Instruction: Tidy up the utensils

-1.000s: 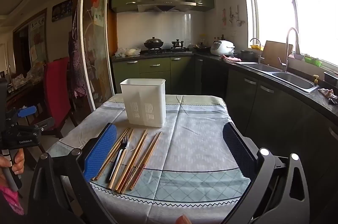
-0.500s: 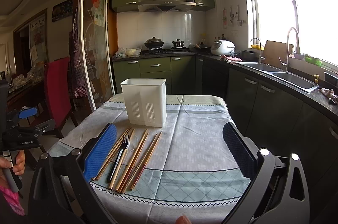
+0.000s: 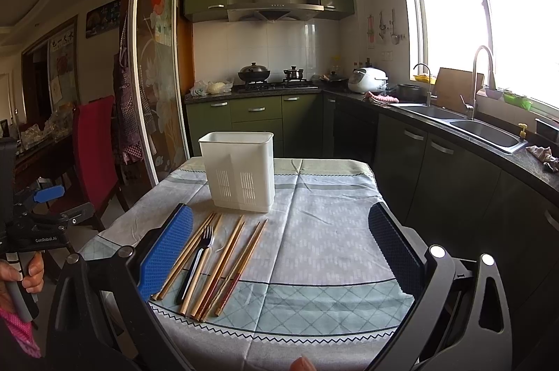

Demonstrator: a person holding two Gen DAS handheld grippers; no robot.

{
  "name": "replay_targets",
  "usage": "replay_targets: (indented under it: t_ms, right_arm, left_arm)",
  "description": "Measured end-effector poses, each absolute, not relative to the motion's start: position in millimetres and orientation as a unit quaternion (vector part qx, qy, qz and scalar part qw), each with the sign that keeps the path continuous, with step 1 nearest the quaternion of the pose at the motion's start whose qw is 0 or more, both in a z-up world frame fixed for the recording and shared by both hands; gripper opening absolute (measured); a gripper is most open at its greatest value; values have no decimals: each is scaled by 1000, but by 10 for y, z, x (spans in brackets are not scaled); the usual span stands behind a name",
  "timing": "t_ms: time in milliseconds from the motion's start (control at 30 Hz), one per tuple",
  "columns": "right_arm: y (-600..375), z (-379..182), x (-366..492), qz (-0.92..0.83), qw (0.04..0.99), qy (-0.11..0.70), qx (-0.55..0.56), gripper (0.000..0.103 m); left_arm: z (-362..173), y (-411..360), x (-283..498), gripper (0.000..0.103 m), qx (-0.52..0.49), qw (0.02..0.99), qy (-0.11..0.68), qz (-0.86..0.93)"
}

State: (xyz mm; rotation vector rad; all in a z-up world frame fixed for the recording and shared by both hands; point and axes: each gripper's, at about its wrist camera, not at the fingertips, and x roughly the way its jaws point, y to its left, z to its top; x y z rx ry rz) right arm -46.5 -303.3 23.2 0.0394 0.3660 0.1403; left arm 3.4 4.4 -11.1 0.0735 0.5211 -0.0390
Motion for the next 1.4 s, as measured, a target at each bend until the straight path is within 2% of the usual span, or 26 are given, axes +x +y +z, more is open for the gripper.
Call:
replay_targets:
  t_ms: [1400]
  right_arm:
    - [-3084, 270, -459, 69, 981, 182, 20, 99]
  left_arm:
    - [-157, 74, 65, 97, 27, 962, 271, -16]
